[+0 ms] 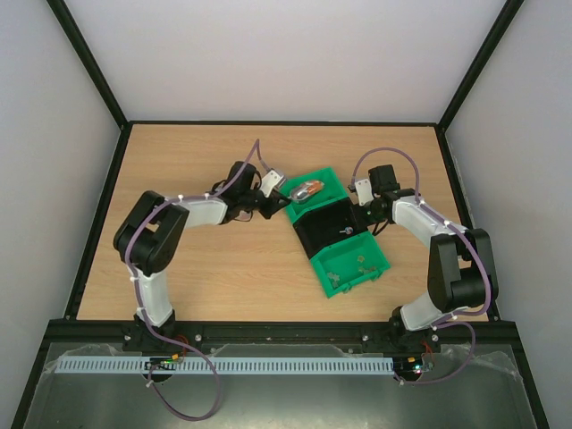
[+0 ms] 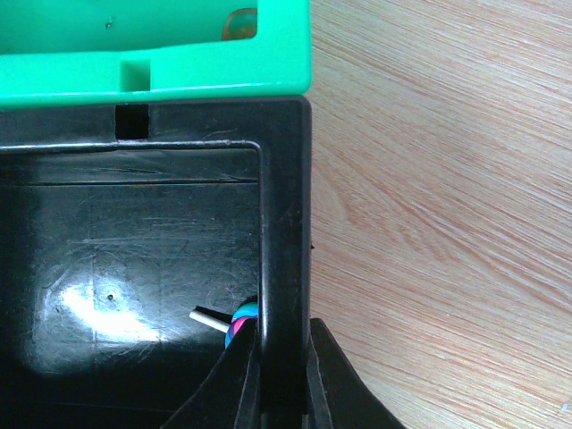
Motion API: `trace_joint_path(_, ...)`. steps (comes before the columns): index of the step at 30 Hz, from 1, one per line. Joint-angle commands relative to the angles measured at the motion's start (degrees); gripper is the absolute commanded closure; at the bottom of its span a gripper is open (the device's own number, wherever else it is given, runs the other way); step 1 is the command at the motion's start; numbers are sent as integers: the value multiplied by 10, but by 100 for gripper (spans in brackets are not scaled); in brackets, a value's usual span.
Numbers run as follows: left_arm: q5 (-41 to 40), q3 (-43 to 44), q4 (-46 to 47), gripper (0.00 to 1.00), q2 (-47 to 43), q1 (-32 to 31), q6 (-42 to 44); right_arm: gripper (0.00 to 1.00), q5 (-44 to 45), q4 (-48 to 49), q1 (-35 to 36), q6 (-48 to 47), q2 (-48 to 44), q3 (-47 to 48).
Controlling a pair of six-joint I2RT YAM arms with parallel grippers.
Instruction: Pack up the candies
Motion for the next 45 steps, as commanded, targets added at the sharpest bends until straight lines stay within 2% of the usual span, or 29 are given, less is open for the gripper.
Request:
trace_joint_path(1,29,-13,45,98,-60,5,7,99,25,-28,-5,-6,11,1)
trace_joint_path(13,48,-44,9,98,-177,32,23,99,27,-25,-5,5,24,7)
trace_joint_path(20,60,-56,-49,98,-240,72,49,99,25,-19,-5,4,20,11)
trace_joint_path(37,92,-87,-335,98,-409,244,207,99,-9,-28,-5,-9,27,31)
trace_joint_path(45,50,-69,-506,98,-429,289,352,99,-16,-24,-5,-10,39,39)
